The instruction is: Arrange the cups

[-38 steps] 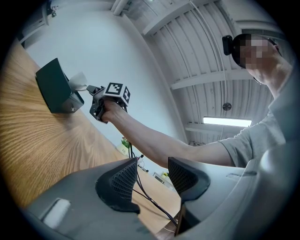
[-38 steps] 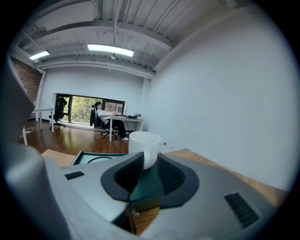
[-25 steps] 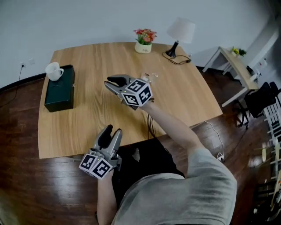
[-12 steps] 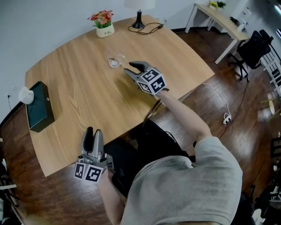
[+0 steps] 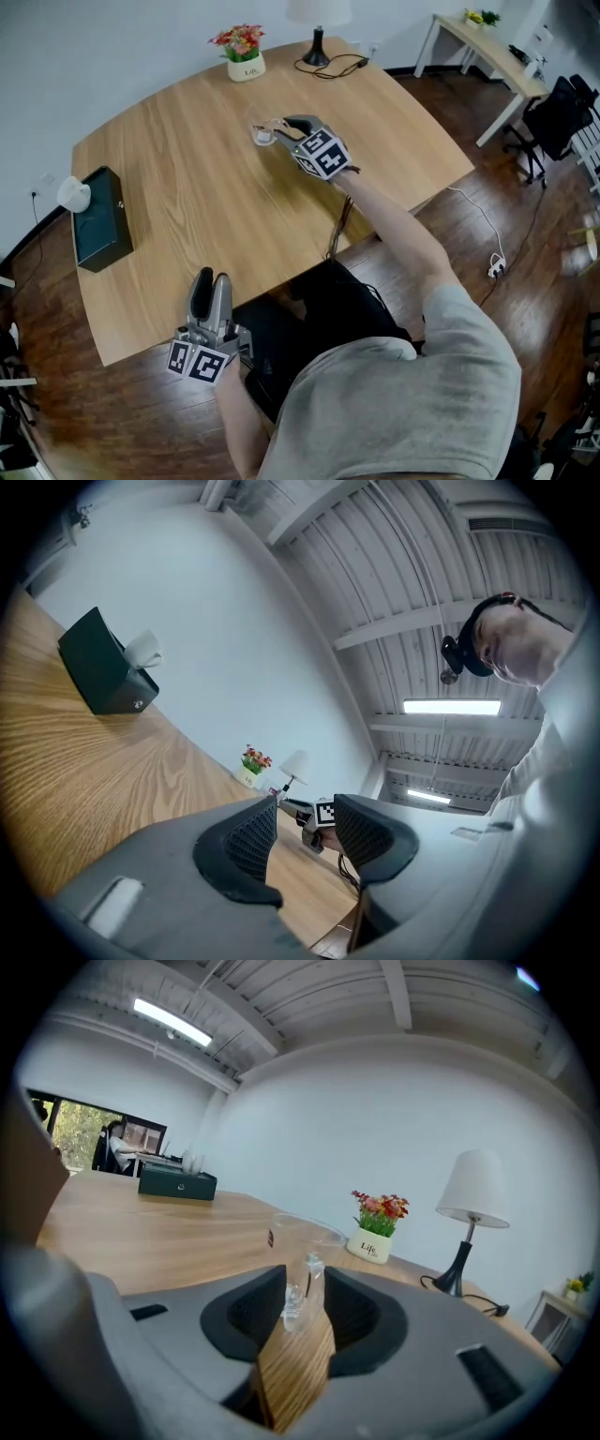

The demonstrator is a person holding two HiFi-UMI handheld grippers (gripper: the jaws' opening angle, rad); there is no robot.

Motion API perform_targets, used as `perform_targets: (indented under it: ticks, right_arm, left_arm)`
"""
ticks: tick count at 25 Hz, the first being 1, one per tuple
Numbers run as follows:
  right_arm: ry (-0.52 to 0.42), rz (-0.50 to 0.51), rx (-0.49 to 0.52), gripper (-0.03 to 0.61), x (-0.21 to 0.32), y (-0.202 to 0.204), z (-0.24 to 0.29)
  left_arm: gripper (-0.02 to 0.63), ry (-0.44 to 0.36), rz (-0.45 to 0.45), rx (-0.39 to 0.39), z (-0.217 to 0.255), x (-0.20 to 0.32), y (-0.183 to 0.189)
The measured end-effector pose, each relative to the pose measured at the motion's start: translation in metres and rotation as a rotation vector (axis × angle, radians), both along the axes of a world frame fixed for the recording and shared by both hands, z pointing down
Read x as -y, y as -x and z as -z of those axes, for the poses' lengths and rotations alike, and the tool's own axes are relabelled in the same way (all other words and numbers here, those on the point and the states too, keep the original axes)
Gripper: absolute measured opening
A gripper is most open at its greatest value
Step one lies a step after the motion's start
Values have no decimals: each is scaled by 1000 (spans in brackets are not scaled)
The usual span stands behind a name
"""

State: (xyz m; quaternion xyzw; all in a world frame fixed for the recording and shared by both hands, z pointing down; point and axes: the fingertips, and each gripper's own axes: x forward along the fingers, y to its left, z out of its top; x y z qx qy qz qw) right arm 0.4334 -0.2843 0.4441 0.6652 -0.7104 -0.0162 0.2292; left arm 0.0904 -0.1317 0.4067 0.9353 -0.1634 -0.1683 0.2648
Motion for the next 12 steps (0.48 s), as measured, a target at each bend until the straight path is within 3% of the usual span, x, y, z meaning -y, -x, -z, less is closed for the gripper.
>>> perform_targets:
  ticks: [2,8,9,12]
  right_arm:
    - [-3,18,-8,69,3,3,2]
    - [6,10,-76,77,16,7,0]
    - [12,-3,-86,100,20,5,-1]
    - [27,9,-67,85,28,8,-2]
  left_arm:
    - [178,-3,-4,4,0,0,-1]
    - [177,2,-7,1,0,0,0]
    - [178,4,-7,-1,1,0,0]
    - [177,8,-7,-5,1,1,-1]
